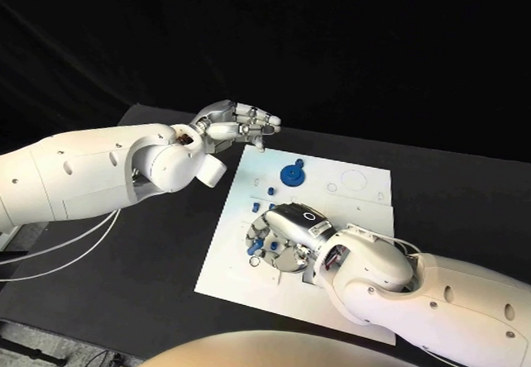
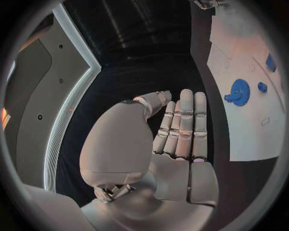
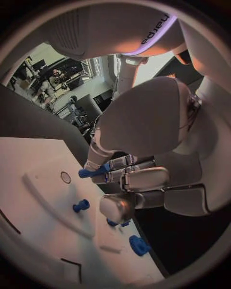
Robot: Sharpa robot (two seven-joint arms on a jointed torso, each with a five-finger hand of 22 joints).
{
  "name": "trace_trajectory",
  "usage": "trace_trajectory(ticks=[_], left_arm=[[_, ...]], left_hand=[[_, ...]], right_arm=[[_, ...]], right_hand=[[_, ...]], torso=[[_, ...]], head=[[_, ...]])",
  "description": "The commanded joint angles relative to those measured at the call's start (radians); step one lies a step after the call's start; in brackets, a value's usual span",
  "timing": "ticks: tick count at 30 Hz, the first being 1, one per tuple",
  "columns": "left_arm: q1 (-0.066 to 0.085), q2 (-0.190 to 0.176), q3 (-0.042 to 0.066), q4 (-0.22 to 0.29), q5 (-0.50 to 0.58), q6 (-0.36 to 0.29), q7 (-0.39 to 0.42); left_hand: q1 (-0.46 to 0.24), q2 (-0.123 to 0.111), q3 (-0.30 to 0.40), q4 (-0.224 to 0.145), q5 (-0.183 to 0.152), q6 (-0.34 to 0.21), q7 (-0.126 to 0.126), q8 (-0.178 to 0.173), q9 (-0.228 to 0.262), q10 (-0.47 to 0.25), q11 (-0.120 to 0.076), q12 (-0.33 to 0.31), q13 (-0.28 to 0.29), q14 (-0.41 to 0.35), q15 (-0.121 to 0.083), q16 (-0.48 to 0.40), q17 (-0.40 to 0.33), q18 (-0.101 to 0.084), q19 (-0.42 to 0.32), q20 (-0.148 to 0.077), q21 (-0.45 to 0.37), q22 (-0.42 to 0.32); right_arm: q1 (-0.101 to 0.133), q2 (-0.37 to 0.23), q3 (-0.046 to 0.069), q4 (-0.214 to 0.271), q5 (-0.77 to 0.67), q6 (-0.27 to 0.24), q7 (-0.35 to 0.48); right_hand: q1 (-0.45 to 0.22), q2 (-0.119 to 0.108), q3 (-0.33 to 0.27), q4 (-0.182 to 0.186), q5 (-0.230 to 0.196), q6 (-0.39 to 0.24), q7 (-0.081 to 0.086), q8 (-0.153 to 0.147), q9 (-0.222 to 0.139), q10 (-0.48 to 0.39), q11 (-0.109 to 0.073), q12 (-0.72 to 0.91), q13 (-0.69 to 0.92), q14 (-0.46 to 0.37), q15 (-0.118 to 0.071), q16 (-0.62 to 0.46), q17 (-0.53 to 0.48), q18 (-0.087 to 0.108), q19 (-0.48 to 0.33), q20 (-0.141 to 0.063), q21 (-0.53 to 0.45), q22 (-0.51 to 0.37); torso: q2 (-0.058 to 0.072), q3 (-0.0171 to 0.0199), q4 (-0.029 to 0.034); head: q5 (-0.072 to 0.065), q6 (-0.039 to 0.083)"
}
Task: Assemble the parts on the task board
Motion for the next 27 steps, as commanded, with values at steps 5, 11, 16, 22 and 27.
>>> trace_trajectory(ticks=[5, 11, 16, 22, 27], left_arm=[[0.001, 0.003, 0.001, 0.000, -0.001, 0.020, 0.003], [0.001, 0.003, 0.000, 0.000, -0.001, 0.022, 0.002], [0.001, 0.002, 0.000, -0.001, -0.001, 0.021, 0.001], [0.001, 0.001, 0.000, -0.001, -0.001, 0.021, 0.001], [0.001, 0.000, 0.000, -0.001, -0.001, 0.021, 0.001]], left_hand=[[-0.004, 0.006, 0.000, -0.006, 0.003, 0.001, 0.004, 0.005, -0.001, -0.006, -0.003, 0.007, -0.001, 0.000, 0.000, 0.002, -0.001, 0.014, -0.001, 0.001, 0.000, 0.000], [-0.004, 0.006, 0.000, -0.006, 0.003, 0.001, 0.004, 0.005, -0.001, -0.006, -0.003, 0.007, -0.001, 0.000, 0.000, 0.002, -0.001, 0.014, -0.001, 0.001, 0.000, 0.000], [-0.006, 0.006, -0.001, -0.006, 0.003, 0.000, 0.004, 0.005, -0.001, -0.007, -0.002, 0.008, -0.001, 0.000, 0.000, 0.002, -0.001, 0.014, -0.001, 0.001, 0.000, 0.000], [-0.006, 0.006, -0.001, -0.006, 0.003, 0.000, 0.004, 0.005, -0.001, -0.007, -0.002, 0.008, -0.001, 0.000, 0.000, 0.002, -0.001, 0.014, -0.001, 0.001, 0.000, 0.000], [-0.006, 0.006, -0.001, -0.006, 0.003, 0.000, 0.004, 0.005, -0.001, -0.007, -0.002, 0.008, -0.001, 0.000, 0.000, 0.002, -0.001, 0.014, -0.001, 0.001, 0.000, 0.000]], right_arm=[[-0.006, 0.003, -0.002, -0.013, -0.030, 0.062, -0.002], [-0.007, 0.002, -0.002, -0.014, -0.041, 0.083, -0.010], [-0.007, -0.004, -0.002, -0.010, -0.045, 0.103, -0.013], [-0.008, -0.005, -0.003, -0.005, -0.047, 0.106, -0.013], [-0.008, -0.004, -0.003, -0.003, -0.047, 0.106, -0.013]], right_hand=[[-0.003, 0.004, 0.001, -0.004, 0.004, -0.006, -0.002, 0.001, 0.002, 0.076, -0.077, -0.002, 0.002, 0.039, -0.001, 0.002, -0.001, -0.016, -0.006, 0.002, -0.004, -0.001], [-0.003, 0.004, 0.001, -0.004, 0.004, -0.006, -0.002, 0.001, 0.002, 0.076, -0.077, -0.002, 0.002, 0.039, -0.001, 0.002, -0.001, -0.016, -0.006, 0.002, -0.004, -0.001], [-0.006, 0.004, 0.000, -0.006, 0.004, -0.006, -0.002, 0.001, 0.002, 0.076, -0.077, -0.002, 0.002, 0.039, -0.001, 0.002, -0.001, -0.016, -0.006, 0.003, -0.003, 0.000], [-0.007, 0.004, 0.001, -0.006, 0.005, -0.006, -0.002, 0.001, 0.003, 0.077, -0.077, -0.002, 0.002, 0.039, -0.001, 0.002, 0.000, -0.016, -0.006, 0.003, -0.003, 0.000], [-0.007, 0.004, 0.001, -0.006, 0.005, -0.006, -0.002, 0.001, 0.003, 0.077, -0.077, -0.002, 0.002, 0.039, -0.001, 0.002, 0.000, -0.016, -0.006, 0.003, -0.003, 0.000]], torso=[[0.001, 0.0007, -0.0016], [0.000, 0.0006, -0.0002], [0.000, -0.0005, -0.0004], [0.000, -0.0008, -0.0003], [0.000, -0.0009, -0.0005]], head=[[0.006, -0.009], [0.007, -0.013], [0.009, -0.016], [0.010, -0.017], [0.010, -0.019]])
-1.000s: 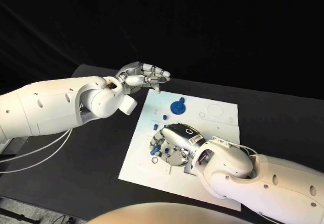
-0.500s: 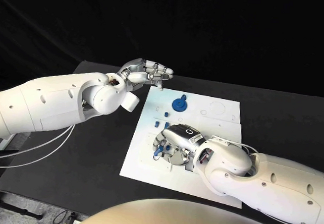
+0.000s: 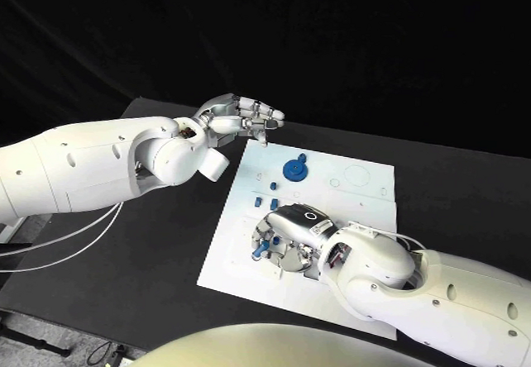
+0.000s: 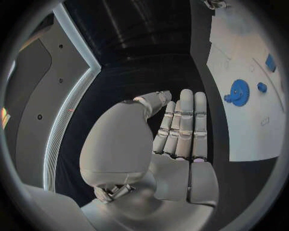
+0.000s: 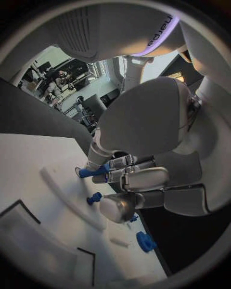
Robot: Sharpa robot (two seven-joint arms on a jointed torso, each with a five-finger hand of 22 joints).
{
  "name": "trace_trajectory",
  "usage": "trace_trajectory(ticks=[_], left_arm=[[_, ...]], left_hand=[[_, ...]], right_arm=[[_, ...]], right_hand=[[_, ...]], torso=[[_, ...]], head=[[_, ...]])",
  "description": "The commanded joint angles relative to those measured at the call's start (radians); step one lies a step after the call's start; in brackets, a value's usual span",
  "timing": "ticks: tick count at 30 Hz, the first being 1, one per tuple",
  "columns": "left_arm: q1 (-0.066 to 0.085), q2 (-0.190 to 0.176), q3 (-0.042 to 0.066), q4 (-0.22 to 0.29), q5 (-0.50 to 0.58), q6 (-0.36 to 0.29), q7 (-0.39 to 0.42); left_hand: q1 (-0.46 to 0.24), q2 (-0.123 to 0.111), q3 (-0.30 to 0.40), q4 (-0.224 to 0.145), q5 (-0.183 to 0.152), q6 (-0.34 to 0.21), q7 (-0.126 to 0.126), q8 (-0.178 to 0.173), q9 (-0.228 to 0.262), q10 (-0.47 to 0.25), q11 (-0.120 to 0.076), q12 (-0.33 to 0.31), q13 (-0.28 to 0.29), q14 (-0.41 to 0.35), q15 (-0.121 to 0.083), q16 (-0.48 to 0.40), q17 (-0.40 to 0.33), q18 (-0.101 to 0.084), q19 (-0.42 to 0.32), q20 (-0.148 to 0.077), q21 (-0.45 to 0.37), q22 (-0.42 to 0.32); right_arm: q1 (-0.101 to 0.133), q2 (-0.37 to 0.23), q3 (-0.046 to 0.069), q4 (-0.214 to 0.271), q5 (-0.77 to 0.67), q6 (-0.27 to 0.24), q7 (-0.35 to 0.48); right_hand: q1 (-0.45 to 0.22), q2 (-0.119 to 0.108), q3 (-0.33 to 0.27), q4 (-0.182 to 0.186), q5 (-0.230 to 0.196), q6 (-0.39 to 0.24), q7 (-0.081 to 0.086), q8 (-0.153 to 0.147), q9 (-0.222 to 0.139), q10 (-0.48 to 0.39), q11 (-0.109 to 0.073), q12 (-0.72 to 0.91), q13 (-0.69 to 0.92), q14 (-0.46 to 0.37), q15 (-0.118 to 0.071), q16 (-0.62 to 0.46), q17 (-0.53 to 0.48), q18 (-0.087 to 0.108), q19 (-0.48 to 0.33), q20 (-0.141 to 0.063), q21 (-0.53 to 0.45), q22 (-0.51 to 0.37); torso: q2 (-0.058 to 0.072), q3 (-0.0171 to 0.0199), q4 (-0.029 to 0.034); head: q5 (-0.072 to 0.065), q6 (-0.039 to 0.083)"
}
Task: Assemble the parts on the task board
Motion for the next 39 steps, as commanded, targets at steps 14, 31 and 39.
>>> trace_trajectory(ticks=[14, 31, 39], left_arm=[[0.001, 0.000, 0.000, 0.001, -0.003, 0.020, 0.002], [0.001, 0.001, 0.000, 0.002, -0.004, 0.020, 0.000], [0.001, 0.001, 0.000, 0.002, -0.004, 0.023, -0.002]], left_hand=[[-0.006, 0.006, -0.001, -0.006, 0.003, 0.000, 0.004, 0.005, -0.001, -0.008, -0.002, 0.003, -0.001, 0.000, 0.000, 0.002, -0.001, 0.014, -0.001, 0.001, 0.000, 0.000], [-0.007, 0.007, -0.001, -0.007, 0.003, 0.000, 0.004, 0.006, -0.001, -0.010, -0.002, 0.005, -0.001, -0.001, 0.000, 0.002, -0.002, 0.014, -0.002, 0.001, -0.001, 0.000], [-0.007, 0.007, -0.001, -0.007, 0.003, 0.000, 0.004, 0.006, -0.001, -0.010, -0.002, 0.005, -0.001, -0.001, 0.000, 0.002, -0.002, 0.014, -0.002, 0.001, -0.001, 0.000]], right_arm=[[-0.005, 0.004, -0.003, 0.000, -0.018, 0.037, -0.013], [-0.010, 0.038, -0.007, -0.019, -0.037, 0.075, -0.066], [-0.012, 0.038, -0.008, -0.020, -0.036, 0.046, -0.074]], right_hand=[[-0.008, 0.006, 0.002, -0.009, 0.004, -0.004, -0.001, 0.007, 0.001, 0.077, -0.077, 0.005, 0.001, 0.039, -0.001, 0.002, -0.001, -0.016, -0.006, 0.003, -0.004, 0.000], [-0.087, -0.030, -0.015, -0.013, 0.028, -0.079, 0.019, -0.033, -0.014, 0.044, -0.059, -0.015, 0.004, 0.037, 0.014, 0.000, -0.009, -0.011, -0.018, 0.016, -0.040, -0.017], [-0.119, -0.062, -0.028, -0.010, 0.034, -0.114, 0.026, -0.056, -0.022, -0.026, -0.042, -0.038, -0.006, 0.033, 0.028, -0.003, -0.017, -0.007, -0.026, 0.027, -0.069, -0.032]], torso=[[0.000, 0.0002, 0.0002], [-0.001, -0.0006, 0.0005], [-0.002, -0.0006, -0.0006]], head=[[0.001, -0.002], [-0.002, -0.002], [-0.002, -0.002]])
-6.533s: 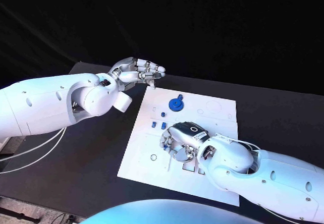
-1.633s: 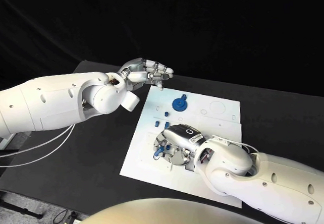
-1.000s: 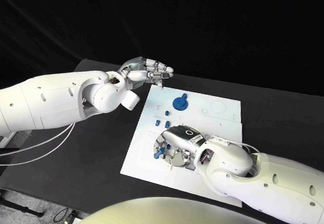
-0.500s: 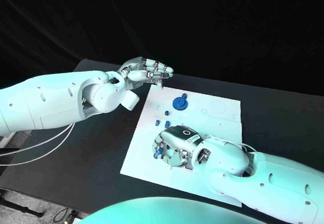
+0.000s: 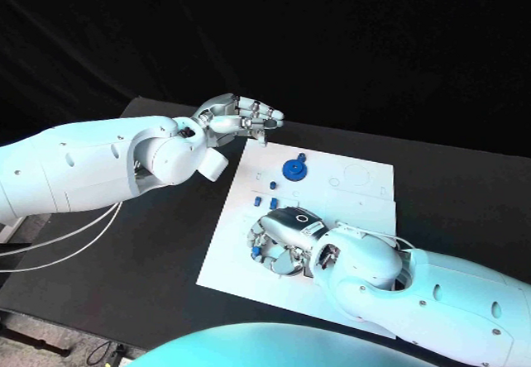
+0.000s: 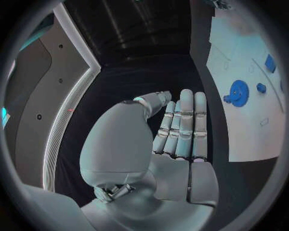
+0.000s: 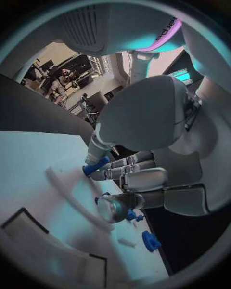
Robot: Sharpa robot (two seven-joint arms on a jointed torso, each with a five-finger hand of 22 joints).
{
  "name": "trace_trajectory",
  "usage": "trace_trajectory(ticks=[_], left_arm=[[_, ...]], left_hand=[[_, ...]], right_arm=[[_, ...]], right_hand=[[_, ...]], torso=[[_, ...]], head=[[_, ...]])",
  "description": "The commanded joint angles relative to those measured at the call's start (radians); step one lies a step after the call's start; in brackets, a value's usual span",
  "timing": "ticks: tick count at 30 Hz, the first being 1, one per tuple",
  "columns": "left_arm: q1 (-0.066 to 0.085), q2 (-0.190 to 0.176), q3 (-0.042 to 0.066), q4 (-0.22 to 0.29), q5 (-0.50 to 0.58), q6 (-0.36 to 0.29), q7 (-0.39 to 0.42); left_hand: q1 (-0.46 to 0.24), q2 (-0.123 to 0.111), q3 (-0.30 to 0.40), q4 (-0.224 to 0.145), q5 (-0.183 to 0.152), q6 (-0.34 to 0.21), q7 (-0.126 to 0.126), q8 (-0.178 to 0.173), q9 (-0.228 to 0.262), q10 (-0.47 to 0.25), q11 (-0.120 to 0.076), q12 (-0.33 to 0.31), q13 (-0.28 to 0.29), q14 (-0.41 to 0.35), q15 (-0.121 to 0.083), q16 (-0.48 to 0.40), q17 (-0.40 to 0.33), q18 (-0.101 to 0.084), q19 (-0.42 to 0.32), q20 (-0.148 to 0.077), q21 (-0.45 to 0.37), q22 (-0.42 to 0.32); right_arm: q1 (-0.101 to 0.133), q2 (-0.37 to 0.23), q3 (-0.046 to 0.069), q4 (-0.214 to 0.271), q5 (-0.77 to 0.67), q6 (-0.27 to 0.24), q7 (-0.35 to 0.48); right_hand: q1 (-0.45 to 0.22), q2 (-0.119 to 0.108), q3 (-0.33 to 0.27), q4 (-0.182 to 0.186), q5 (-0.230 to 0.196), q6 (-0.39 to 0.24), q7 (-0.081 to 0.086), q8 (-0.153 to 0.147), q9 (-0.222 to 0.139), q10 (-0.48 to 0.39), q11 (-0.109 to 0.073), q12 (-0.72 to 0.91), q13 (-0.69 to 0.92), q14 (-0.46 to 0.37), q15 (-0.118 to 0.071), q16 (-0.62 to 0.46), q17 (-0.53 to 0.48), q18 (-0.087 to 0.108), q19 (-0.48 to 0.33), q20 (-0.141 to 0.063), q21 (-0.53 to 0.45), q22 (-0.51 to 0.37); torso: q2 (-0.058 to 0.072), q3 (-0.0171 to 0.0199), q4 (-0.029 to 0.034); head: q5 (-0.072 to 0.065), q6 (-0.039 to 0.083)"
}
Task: Assemble the parts on the task board
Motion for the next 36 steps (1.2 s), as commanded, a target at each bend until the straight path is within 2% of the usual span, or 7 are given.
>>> trace_trajectory(ticks=[1, 10, 16, 22, 28, 34, 36], left_arm=[[0.001, 0.002, 0.001, 0.002, -0.002, 0.018, 0.004], [0.001, 0.000, 0.000, 0.002, -0.002, 0.017, 0.003], [0.001, -0.002, 0.000, 0.002, -0.002, 0.017, 0.003], [0.001, -0.003, -0.001, 0.000, -0.002, 0.018, 0.004], [0.001, -0.003, -0.008, -0.005, -0.002, 0.019, 0.004], [0.001, -0.005, -0.015, -0.009, -0.002, 0.017, 0.006], [0.000, -0.004, -0.017, -0.011, -0.002, 0.017, 0.007]], left_hand=[[-0.003, 0.003, -0.001, -0.007, 0.003, 0.000, 0.004, 0.006, -0.001, -0.006, 0.002, 0.005, -0.001, -0.001, 0.000, 0.002, -0.001, 0.014, -0.002, 0.001, -0.001, 0.000], [-0.003, 0.003, -0.001, -0.007, 0.003, 0.000, 0.004, 0.006, -0.001, -0.006, 0.002, 0.005, -0.001, -0.001, 0.000, 0.002, -0.001, 0.014, -0.002, 0.001, -0.001, 0.000], [-0.003, 0.003, -0.001, -0.007, 0.003, 0.000, 0.004, 0.006, -0.001, -0.006, 0.002, 0.005, -0.001, -0.001, 0.000, 0.002, -0.001, 0.014, -0.002, 0.001, -0.001, 0.000], [-0.003, 0.003, -0.001, -0.007, 0.003, 0.000, 0.004, 0.006, -0.001, -0.006, 0.002, 0.005, -0.001, -0.001, 0.000, 0.002, -0.001, 0.014, -0.002, 0.001, -0.001, 0.000], [-0.005, 0.004, -0.002, -0.009, 0.003, -0.001, 0.004, 0.008, -0.001, -0.010, 0.002, 0.007, -0.002, -0.003, 0.000, 0.002, -0.002, 0.014, -0.003, 0.001, -0.001, -0.001], [-0.005, 0.004, -0.002, -0.009, 0.003, -0.002, 0.004, 0.008, -0.001, -0.010, 0.002, 0.007, -0.002, -0.003, 0.001, 0.002, -0.002, 0.014, -0.003, 0.002, -0.001, -0.001], [-0.005, 0.004, -0.002, -0.009, 0.003, -0.002, 0.004, 0.008, -0.001, -0.010, 0.002, 0.007, -0.002, -0.003, 0.001, 0.002, -0.002, 0.014, -0.003, 0.002, -0.001, -0.001]], right_arm=[[-0.004, -0.002, -0.002, 0.001, -0.011, -0.003, -0.018], [-0.007, -0.019, -0.002, 0.019, -0.014, -0.078, -0.017], [-0.004, -0.062, -0.001, 0.057, -0.011, -0.147, 0.005], [0.030, -0.158, 0.010, 0.118, 0.057, -0.207, 0.047], [0.096, -0.322, 0.015, 0.156, 0.362, -0.193, 0.081], [0.117, -0.473, 0.008, 0.181, 0.525, -0.147, 0.044], [0.116, -0.516, 0.006, 0.195, 0.532, -0.137, 0.021]], right_hand=[[-0.006, -0.021, -0.011, -0.003, 0.002, -0.013, 0.002, -0.008, -0.003, -0.034, 0.010, -0.006, -0.007, 0.030, 0.013, -0.004, -0.008, -0.007, -0.004, 0.007, -0.010, -0.005], [-0.017, -0.038, -0.082, -0.005, 0.009, -0.053, 0.007, -0.027, -0.009, -0.122, 0.018, 0.020, -0.011, 0.003, 0.021, -0.046, -0.111, -0.014, 0.017, 0.017, 0.023, 0.018], [0.078, 0.023, -0.361, 0.040, 0.021, -0.094, 0.004, -0.038, -0.011, -0.251, 0.022, 0.141, -0.003, -0.003, 0.024, -0.063, -0.148, -0.008, 0.005, 0.021, -0.015, 0.006], [0.120, 0.031, -0.423, 0.083, 0.049, -0.105, 0.004, -0.041, -0.013, -0.269, 0.018, 0.209, 0.000, 0.004, 0.021, -0.057, -0.139, -0.010, 0.013, 0.019, -0.009, 0.014], [0.121, 0.054, -0.406, 0.132, 0.063, -0.054, 0.018, -0.018, -0.009, -0.140, 0.012, 0.283, 0.009, 0.018, 0.016, -0.036, -0.092, -0.023, 0.049, 0.016, 0.059, 0.056], [0.050, 0.033, -0.428, 0.174, 0.062, 0.000, -0.037, 0.035, 0.009, 0.104, -0.052, 0.490, 0.168, 0.046, -0.035, 0.019, 0.038, -0.049, 0.110, -0.030, 0.207, 0.145], [0.016, 0.042, -0.453, 0.165, 0.065, -0.005, -0.049, 0.058, 0.025, 0.152, -0.055, 0.822, 0.571, 0.056, -0.043, 0.038, 0.091, -0.058, 0.126, -0.037, 0.247, 0.171]], torso=[[0.000, 0.0001, -0.0005], [0.002, 0.0006, 0.0003], [0.000, 0.0007, 0.0001], [-0.002, 0.0006, -0.0014], [-0.008, -0.0007, -0.0057], [-0.014, -0.0010, -0.0164], [-0.016, -0.0002, -0.0181]], head=[[0.000, 0.000], [0.000, 0.000], [-0.001, 0.003], [-0.010, 0.009], [-0.061, 0.018], [-0.115, 0.021], [-0.125, 0.021]])
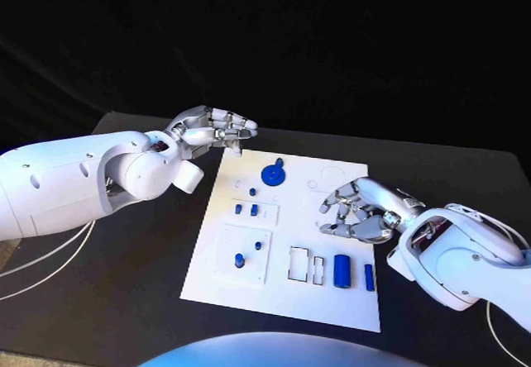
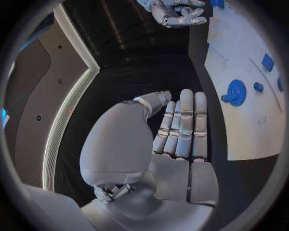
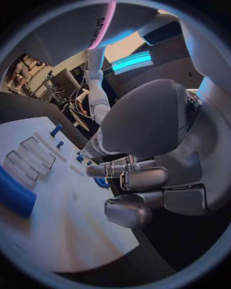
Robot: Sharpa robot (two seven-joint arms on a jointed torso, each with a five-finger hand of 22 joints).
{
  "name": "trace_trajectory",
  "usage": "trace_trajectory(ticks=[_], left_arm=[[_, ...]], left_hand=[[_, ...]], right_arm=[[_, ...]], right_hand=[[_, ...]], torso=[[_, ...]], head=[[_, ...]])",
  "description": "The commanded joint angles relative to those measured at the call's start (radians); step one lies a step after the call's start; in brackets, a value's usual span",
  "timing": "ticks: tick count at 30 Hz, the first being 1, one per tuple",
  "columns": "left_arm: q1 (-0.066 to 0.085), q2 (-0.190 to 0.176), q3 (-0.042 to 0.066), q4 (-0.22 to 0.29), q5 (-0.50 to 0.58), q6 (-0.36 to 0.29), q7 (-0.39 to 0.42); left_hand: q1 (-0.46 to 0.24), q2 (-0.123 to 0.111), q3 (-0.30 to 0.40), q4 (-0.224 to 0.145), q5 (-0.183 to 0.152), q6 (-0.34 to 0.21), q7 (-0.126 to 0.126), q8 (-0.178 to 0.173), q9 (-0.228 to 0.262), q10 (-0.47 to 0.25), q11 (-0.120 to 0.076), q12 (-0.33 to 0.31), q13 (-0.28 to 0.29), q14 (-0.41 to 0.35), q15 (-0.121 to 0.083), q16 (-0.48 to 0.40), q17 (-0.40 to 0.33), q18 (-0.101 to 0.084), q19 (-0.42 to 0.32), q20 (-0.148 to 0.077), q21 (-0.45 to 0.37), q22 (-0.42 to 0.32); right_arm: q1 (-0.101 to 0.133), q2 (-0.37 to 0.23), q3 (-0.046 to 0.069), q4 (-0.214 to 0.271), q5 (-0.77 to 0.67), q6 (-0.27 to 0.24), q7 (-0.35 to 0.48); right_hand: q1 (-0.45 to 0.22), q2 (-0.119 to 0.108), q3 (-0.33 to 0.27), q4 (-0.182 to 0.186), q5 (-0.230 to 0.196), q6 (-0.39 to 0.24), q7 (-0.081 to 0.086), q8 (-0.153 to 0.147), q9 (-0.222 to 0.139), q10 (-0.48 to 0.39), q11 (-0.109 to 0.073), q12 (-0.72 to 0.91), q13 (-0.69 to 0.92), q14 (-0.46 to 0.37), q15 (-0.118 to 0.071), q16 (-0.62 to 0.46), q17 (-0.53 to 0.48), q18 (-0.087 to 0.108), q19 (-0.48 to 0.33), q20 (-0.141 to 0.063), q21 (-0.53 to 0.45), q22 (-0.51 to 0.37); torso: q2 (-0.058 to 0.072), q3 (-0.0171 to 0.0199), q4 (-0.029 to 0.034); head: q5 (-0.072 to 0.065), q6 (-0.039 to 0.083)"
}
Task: Assemble the parts on the task board
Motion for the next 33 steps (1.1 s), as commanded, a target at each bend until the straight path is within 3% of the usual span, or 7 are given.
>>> trace_trajectory(ticks=[1, 3, 7, 12, 17, 26, 33], left_arm=[[0.001, 0.002, 0.000, 0.000, -0.002, 0.015, 0.010], [0.000, 0.004, -0.002, -0.002, -0.001, 0.015, 0.010], [0.000, 0.006, -0.004, -0.004, -0.001, 0.016, 0.011], [0.000, 0.007, -0.005, -0.005, 0.000, 0.017, 0.012], [0.000, 0.007, -0.006, -0.005, 0.000, 0.019, 0.012], [0.000, 0.005, -0.006, -0.005, 0.000, 0.020, 0.011], [0.000, 0.005, -0.007, -0.005, 0.000, 0.023, 0.010]], left_hand=[[-0.005, 0.004, 0.001, -0.006, 0.002, -0.002, 0.004, 0.003, -0.001, -0.006, -0.002, 0.004, -0.002, -0.003, 0.001, 0.002, -0.001, 0.014, -0.003, 0.002, -0.001, -0.001], [-0.005, 0.004, 0.001, -0.006, 0.002, -0.002, 0.004, 0.003, -0.001, -0.006, -0.002, 0.004, -0.002, -0.003, 0.001, 0.002, -0.001, 0.014, -0.003, 0.002, -0.001, -0.001], [-0.009, 0.004, -0.001, -0.005, 0.002, -0.003, 0.005, 0.003, -0.001, -0.007, -0.002, 0.005, -0.001, -0.003, 0.001, 0.002, -0.001, 0.014, -0.004, 0.002, -0.002, -0.001], [-0.009, 0.004, -0.001, -0.005, 0.002, -0.003, 0.005, 0.003, -0.001, -0.007, -0.002, 0.005, -0.001, -0.003, 0.001, 0.002, -0.001, 0.014, -0.004, 0.002, -0.002, -0.001], [-0.009, 0.004, -0.001, -0.005, 0.002, -0.003, 0.005, 0.003, -0.001, -0.007, -0.002, 0.005, -0.001, -0.003, 0.001, 0.002, -0.001, 0.014, -0.004, 0.002, -0.002, -0.001], [-0.009, 0.004, -0.001, -0.005, 0.002, -0.003, 0.005, 0.003, -0.001, -0.007, -0.002, 0.005, -0.001, -0.003, 0.001, 0.002, -0.001, 0.014, -0.004, 0.002, -0.002, -0.001], [-0.011, 0.005, -0.001, -0.004, 0.002, -0.003, 0.004, 0.004, -0.001, -0.007, -0.002, 0.007, -0.001, -0.004, 0.001, 0.003, -0.002, 0.014, -0.004, 0.002, -0.003, -0.002]], right_arm=[[-0.001, -0.036, -0.003, 0.021, 0.139, 0.038, -0.032], [-0.004, -0.077, -0.007, 0.036, 0.134, 0.046, -0.058], [-0.019, -0.128, -0.015, 0.058, 0.114, 0.056, -0.108], [-0.058, -0.147, -0.020, 0.071, 0.075, 0.064, -0.172], [-0.093, -0.135, -0.022, 0.072, 0.031, 0.058, -0.227], [-0.112, -0.107, -0.022, 0.067, 0.004, 0.066, -0.262], [-0.126, -0.074, -0.022, 0.055, 0.000, 0.076, -0.280]], right_hand=[[-0.055, 0.022, -0.048, 0.016, 0.004, -0.012, -0.013, 0.046, 0.034, 0.076, -0.011, 0.474, 0.569, 0.064, -0.015, 0.032, 0.084, -0.017, 0.022, -0.015, 0.055, 0.091], [-0.077, 0.035, -0.086, 0.009, 0.000, -0.025, -0.015, 0.075, 0.057, 0.112, -0.016, 0.662, 0.819, 0.070, -0.006, 0.046, 0.133, -0.024, 0.028, -0.006, 0.072, 0.104], [-0.102, 0.067, -0.173, 0.008, 0.001, -0.051, -0.015, 0.131, 0.097, 0.161, -0.014, 0.813, 1.039, 0.077, -0.004, 0.059, 0.178, -0.028, 0.036, -0.003, 0.094, 0.122], [-0.147, 0.068, -0.240, 0.012, 0.003, -0.058, -0.016, 0.152, 0.110, 0.172, -0.015, 0.832, 1.071, 0.079, -0.004, 0.063, 0.194, -0.029, 0.039, -0.003, 0.101, 0.129], [-0.179, 0.065, -0.278, 0.013, 0.006, -0.054, -0.021, 0.173, 0.121, 0.180, -0.019, 0.843, 1.091, 0.082, -0.007, 0.066, 0.207, -0.030, 0.043, -0.005, 0.108, 0.134], [-0.194, 0.066, -0.287, 0.013, 0.007, -0.047, -0.025, 0.182, 0.125, 0.179, -0.022, 0.841, 1.091, 0.083, -0.009, 0.068, 0.213, -0.031, 0.045, -0.006, 0.113, 0.138], [-0.212, 0.077, -0.288, 0.013, 0.008, -0.037, -0.029, 0.187, 0.126, 0.180, -0.025, 0.841, 1.092, 0.083, -0.012, 0.068, 0.215, -0.031, 0.045, -0.008, 0.113, 0.139]], torso=[[-0.005, 0.0012, -0.0077], [-0.006, 0.0021, -0.0099], [-0.009, 0.0020, -0.0133], [-0.011, 0.0030, -0.0149], [-0.010, 0.0022, -0.0110], [-0.009, -0.0003, -0.0121], [-0.009, 0.0009, -0.0122]], head=[[-0.033, 0.001], [-0.047, 0.001], [-0.066, 0.004], [-0.071, 0.000], [-0.073, -0.002], [-0.073, -0.007], [-0.072, -0.012]])
